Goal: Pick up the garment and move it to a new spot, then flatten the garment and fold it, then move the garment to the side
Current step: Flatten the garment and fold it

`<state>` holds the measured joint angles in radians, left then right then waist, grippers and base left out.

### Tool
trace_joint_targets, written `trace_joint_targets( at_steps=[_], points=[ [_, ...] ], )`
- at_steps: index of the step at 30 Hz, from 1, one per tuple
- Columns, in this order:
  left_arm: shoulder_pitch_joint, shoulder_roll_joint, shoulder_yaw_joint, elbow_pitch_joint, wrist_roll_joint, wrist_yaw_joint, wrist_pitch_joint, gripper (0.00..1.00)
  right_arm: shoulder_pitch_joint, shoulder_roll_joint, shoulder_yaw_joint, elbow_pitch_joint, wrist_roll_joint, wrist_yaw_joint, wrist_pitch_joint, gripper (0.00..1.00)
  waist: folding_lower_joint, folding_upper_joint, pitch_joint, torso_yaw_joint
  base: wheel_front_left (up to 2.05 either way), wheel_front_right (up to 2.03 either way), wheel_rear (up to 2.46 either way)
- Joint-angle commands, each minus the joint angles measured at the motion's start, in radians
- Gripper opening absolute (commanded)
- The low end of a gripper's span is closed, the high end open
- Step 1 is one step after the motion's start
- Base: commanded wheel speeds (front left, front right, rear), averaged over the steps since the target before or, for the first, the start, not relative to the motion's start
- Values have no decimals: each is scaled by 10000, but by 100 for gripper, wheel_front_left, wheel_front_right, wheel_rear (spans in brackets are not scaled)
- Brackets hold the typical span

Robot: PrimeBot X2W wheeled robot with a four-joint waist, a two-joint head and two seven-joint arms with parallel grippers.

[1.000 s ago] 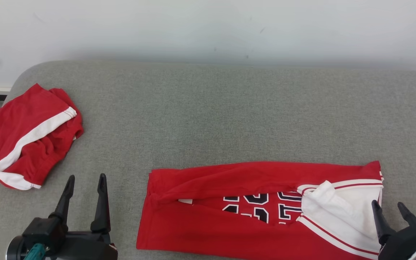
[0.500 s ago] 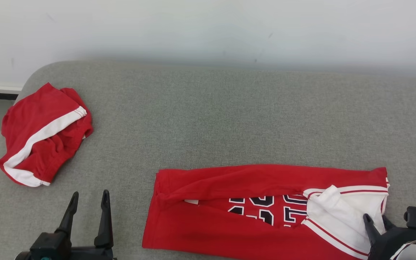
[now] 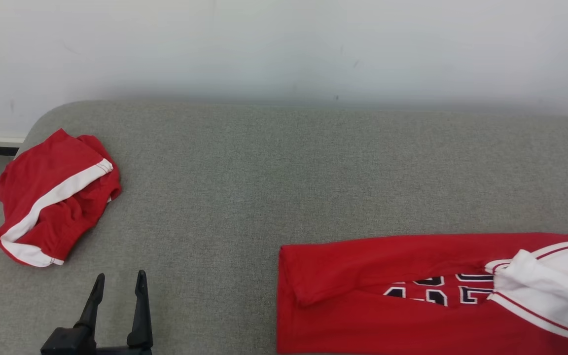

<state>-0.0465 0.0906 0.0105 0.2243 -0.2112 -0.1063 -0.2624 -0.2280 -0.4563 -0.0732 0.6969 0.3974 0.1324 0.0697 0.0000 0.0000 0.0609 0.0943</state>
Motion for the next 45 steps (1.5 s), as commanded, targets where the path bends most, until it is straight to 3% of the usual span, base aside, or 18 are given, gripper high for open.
trace_joint_targets(
  at_steps=[1, 7, 18, 25, 33, 45],
  points=[
    [165, -82, 40, -23, 179, -53, -32, 100, -12, -281, -216, -49, -32, -34, -32, 0, 0, 0, -109, -87, 0, 0, 0],
    [431, -235, 238, -210, 252, -49, -34, 100, 209, -362, -390, -1026, -209, -33, 162, 0, 0, 0, -221, -323, 0, 0, 0],
    [375, -342, 282, -205, 392, -104, -33, 100, 876, 995, 946, -4985, -302, -31, 1138, 0, 0, 0, -175, -583, 0, 0, 0],
    [223, -366, 223, -131, 430, -160, -33, 100, 1129, 1711, 1799, -6247, -231, -33, 1581, 0, 0, 0, -143, -370, 0, 0, 0],
    [-121, -391, -80, 76, 429, -192, -33, 100, 826, 2487, 2999, -6382, -219, -31, 1765, 0, 0, 0, 75, 185, 0, 0, 0],
    [-665, -406, -578, 418, 256, -247, -33, 100, 902, 3442, 4206, -4920, -139, -31, 1217, 0, 0, 0, 380, 916, 0, 0, 0]
  ],
)
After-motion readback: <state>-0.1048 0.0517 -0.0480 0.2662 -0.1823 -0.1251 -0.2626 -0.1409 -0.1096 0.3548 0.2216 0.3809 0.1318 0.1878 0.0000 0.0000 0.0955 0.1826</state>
